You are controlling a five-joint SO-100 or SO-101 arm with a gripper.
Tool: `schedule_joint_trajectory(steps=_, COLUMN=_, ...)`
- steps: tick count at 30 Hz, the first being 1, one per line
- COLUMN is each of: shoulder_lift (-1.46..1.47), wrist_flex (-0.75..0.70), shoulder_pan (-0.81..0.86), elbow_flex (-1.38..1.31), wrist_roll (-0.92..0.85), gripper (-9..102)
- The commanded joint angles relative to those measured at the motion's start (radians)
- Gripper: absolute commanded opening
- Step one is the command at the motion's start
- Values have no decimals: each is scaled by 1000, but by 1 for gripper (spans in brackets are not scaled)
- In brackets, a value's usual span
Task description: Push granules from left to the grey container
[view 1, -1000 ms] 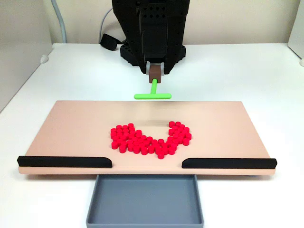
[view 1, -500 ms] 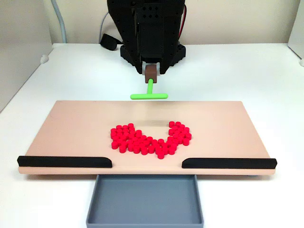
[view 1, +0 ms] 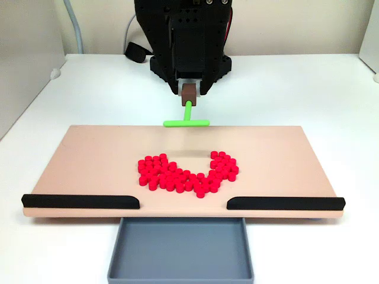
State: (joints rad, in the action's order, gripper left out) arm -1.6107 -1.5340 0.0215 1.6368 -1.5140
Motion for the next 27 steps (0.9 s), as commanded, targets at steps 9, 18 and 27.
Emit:
schedule_joint_trajectory(steps=9, shoulder_lift=-23, wrist_flex=-3, shoulder_pan=-3, elbow_flex=-6, wrist_roll=-15, gripper=0)
schedule_joint_trajectory(steps=18, shoulder_lift=-21, wrist_flex=-3, shoulder_pan=2, elbow_flex=-6, wrist_roll=-2, gripper=0)
schedule_joint_trajectory(steps=27, shoulder_lift=-28, wrist_flex=-3, shoulder_pan=-29, elbow_flex=-6, wrist_roll=54, gripper=0)
